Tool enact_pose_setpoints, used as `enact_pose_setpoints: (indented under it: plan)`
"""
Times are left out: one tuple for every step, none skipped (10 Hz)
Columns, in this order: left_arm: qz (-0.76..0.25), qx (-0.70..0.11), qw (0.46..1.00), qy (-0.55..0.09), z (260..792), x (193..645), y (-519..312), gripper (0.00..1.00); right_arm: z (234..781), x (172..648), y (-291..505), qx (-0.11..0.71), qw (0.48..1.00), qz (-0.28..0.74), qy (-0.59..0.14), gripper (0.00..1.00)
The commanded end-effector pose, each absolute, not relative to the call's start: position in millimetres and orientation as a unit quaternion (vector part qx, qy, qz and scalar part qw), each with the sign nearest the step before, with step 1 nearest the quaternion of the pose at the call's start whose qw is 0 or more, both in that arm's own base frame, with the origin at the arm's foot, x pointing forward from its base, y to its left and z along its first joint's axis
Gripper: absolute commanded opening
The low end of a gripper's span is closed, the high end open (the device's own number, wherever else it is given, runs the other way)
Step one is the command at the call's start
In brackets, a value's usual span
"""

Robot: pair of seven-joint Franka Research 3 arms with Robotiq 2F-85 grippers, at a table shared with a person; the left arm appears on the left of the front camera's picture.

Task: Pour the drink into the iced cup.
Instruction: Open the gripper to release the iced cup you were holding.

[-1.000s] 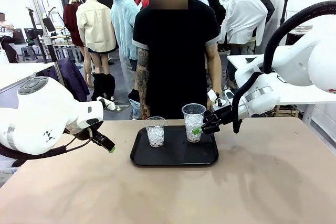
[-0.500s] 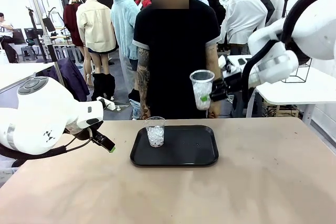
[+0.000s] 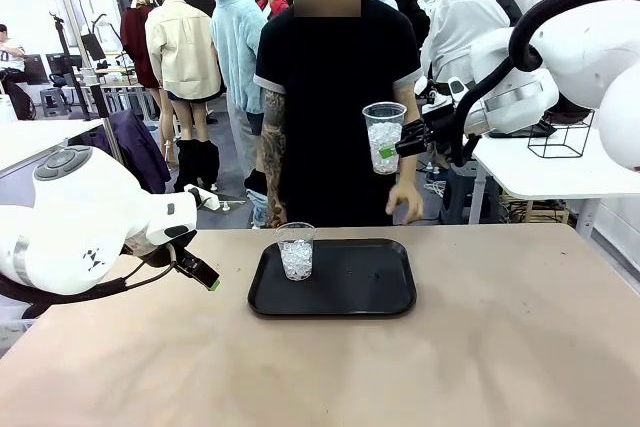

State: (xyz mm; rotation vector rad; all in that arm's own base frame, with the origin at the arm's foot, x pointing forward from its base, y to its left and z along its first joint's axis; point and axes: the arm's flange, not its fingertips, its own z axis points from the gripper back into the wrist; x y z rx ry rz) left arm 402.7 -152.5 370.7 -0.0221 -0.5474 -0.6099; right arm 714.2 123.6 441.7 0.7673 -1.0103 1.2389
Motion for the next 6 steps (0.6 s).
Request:
enact_pose_setpoints:
  plan:
    - [-0.295,-0.011,0.917,-0.267,371,403,-151,1.0,443,726,127,0.36,0.636,0.525,-0.435,0.58]
    - [-0.295,-0.011,0.917,-0.267,371,403,-151,1.0,439,729,126,0.37,0.634,0.525,-0.431,0.58]
    - [-0.295,-0.011,0.917,-0.267,371,403,-151,1.0,438,731,124,0.368,0.638,0.52,-0.431,0.58]
    - [-0.295,-0.011,0.917,-0.267,371,403,-151,1.0,434,720,125,0.348,0.636,0.533,-0.437,0.58]
    - [-0.295,-0.011,0.917,-0.267,371,403,-151,1.0,434,720,125,0.348,0.636,0.533,-0.437,0.58]
    - [-0.295,-0.011,0.917,-0.267,371,403,-151,1.0,434,720,125,0.348,0.636,0.533,-0.437,0.58]
